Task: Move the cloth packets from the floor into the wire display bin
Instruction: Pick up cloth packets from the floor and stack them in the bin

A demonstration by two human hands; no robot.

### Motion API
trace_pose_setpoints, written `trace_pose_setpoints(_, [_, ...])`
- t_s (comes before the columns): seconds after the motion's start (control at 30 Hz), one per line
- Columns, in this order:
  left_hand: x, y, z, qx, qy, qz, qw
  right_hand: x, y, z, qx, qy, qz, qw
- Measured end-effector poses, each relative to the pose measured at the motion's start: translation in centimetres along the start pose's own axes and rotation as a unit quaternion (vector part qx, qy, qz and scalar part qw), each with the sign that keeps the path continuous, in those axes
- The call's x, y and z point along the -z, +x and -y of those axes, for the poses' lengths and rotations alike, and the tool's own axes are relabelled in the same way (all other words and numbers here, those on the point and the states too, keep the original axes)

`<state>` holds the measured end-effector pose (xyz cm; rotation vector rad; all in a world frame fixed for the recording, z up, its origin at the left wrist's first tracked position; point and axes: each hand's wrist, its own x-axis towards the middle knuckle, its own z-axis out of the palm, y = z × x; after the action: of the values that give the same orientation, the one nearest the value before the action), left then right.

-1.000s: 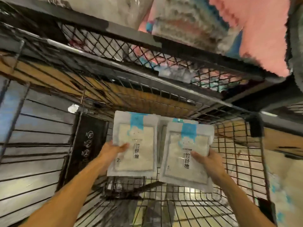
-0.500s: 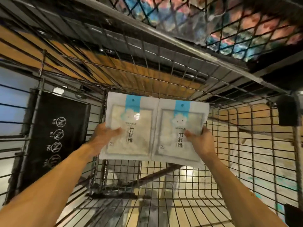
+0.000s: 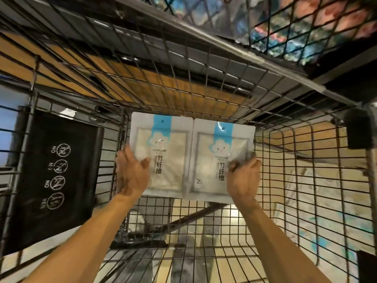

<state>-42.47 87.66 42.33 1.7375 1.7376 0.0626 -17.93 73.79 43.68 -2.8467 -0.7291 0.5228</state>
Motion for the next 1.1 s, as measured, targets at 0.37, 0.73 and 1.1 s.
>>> trace_pose_setpoints(0.37, [4.7, -2.0, -3.0, -0.088, 0.197, 0.055, 0.975, 5.5, -0.9, 2.6, 0.090, -0.157, 0.050, 0.982])
trace_pose_setpoints(0.73, [18.9, -6.0, -12.7, -0.187, 0.264, -0.015, 0.946, 21.0, -5.0, 7.0, 0.165, -0.129, 0.026, 0.978])
trace_pose_setpoints(1.1, [34.0, -15.9, -24.5, -0.259, 0.238, -0.065, 0.934, 41.0, -11.8, 11.1, 0.207, -0.074, -0.011, 0.976])
